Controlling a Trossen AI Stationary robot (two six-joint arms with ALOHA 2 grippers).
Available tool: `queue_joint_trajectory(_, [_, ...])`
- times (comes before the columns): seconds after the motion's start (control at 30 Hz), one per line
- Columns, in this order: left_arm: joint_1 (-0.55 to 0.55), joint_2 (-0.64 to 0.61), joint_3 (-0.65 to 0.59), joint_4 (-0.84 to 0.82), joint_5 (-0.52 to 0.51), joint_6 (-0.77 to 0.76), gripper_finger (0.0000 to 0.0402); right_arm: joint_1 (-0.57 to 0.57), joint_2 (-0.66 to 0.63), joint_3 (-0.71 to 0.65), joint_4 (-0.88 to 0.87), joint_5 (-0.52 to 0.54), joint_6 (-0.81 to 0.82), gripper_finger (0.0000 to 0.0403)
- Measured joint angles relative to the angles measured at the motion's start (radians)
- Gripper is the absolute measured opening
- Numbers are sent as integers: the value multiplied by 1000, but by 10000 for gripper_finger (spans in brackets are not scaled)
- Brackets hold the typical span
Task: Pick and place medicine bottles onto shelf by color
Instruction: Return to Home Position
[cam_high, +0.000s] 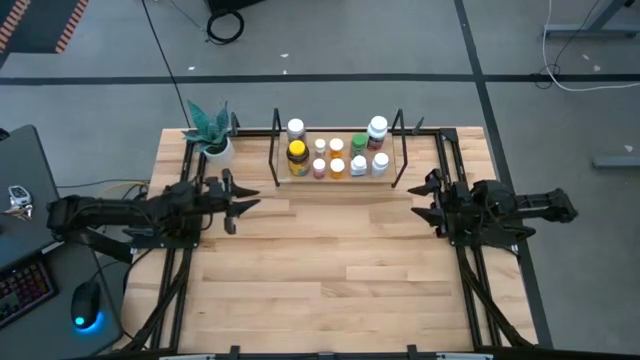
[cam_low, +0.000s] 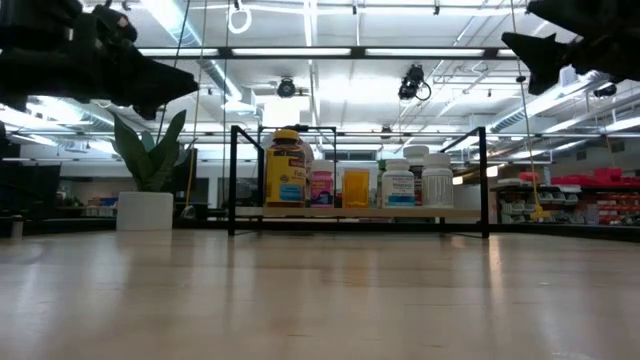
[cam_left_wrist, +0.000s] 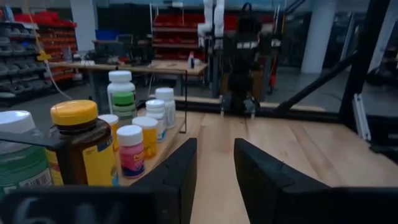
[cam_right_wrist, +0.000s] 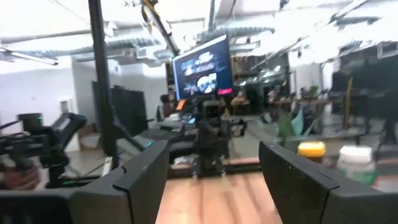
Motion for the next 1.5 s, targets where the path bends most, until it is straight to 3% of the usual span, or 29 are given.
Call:
queue_joint_trajectory(0.23, [-1,-110,-48,-38,0,-22,97,-73,2,0,-97,-140,72,257])
queue_joint_trajectory(0.43, [-29,-141,-48,-52,1,27,79,-141,1,0,-119,-232,48,257])
queue_joint_trajectory(0.63, [-35,-147,-48,-96,1,58,62,-207,2,0,-136,-408,105,257])
queue_joint_trajectory(0.9, [-35,-283,-48,-121,49,66,33,-248,9,0,-221,-381,76,257])
queue_joint_trajectory(1.13, [-35,-472,-49,-326,103,38,8,-247,12,0,-223,-379,102,257])
queue_joint_trajectory(1.37, [-35,-442,-49,-319,105,-204,21,-247,11,0,-217,-378,101,257])
queue_joint_trajectory(1.5, [-35,-440,-49,-318,104,-238,35,-247,11,0,-204,-378,101,257])
